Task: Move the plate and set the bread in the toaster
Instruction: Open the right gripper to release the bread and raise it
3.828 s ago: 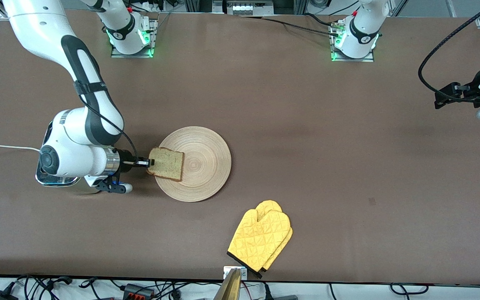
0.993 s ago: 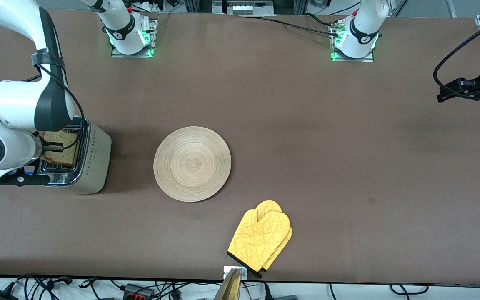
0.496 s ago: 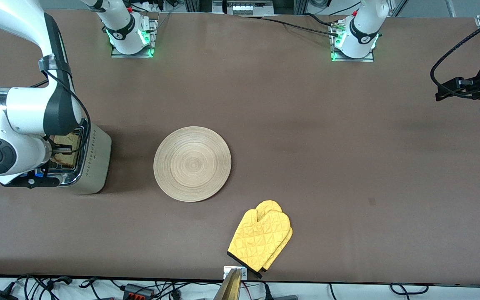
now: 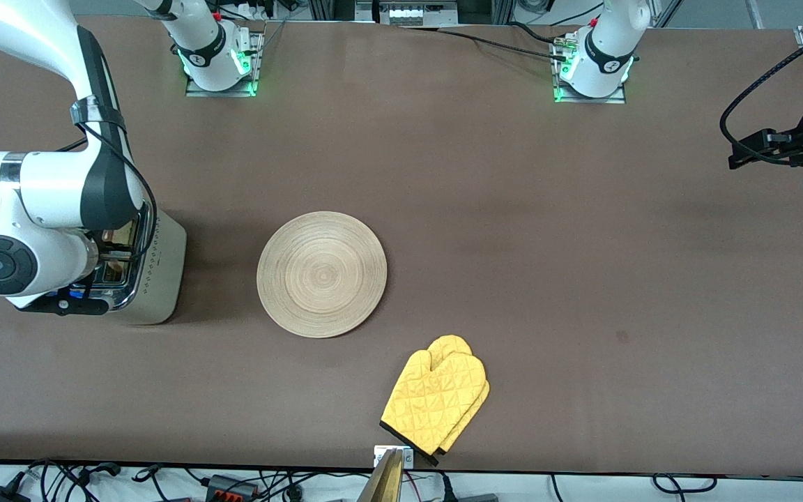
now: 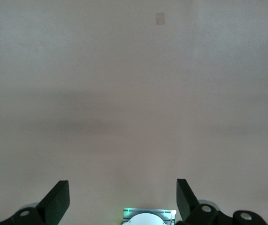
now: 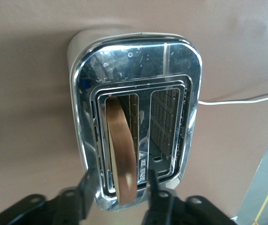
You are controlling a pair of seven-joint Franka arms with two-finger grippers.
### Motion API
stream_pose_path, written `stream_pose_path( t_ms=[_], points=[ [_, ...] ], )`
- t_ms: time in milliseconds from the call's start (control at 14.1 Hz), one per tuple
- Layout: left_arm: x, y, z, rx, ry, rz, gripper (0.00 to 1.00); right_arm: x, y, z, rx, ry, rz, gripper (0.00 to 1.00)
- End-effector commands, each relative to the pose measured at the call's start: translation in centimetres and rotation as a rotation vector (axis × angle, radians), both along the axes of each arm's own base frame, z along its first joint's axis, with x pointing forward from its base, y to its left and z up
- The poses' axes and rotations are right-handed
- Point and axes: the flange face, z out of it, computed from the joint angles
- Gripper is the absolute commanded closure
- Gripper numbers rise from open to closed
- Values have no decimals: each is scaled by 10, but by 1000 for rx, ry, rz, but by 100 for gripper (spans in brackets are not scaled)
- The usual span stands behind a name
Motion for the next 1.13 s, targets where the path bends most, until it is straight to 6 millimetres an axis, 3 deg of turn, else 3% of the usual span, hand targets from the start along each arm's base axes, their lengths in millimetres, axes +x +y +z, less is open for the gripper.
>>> stream_pose_path(
  t_ms=[0,142,213,284,496,1063],
  points=[
    [-2,0,6,-19,-1,-16,0,-5,1,54,41,-90,-22,0],
    [-2,0,6,-19,-1,-16,0,2,-1,86,127,-159,-49,0],
    [-2,0,5,-19,1,-16,0,4,-13,99,176,-184,-79,0],
    [-2,0,6,-19,-1,-16,0,4,-23,105,229,-196,-103,0],
    [-2,1,6,-19,-1,-16,0,7,-26,129,254,-253,-81,0],
    [-2,2,6,-19,-1,-15,0,7,-38,148,323,-295,-23,0]
  ],
)
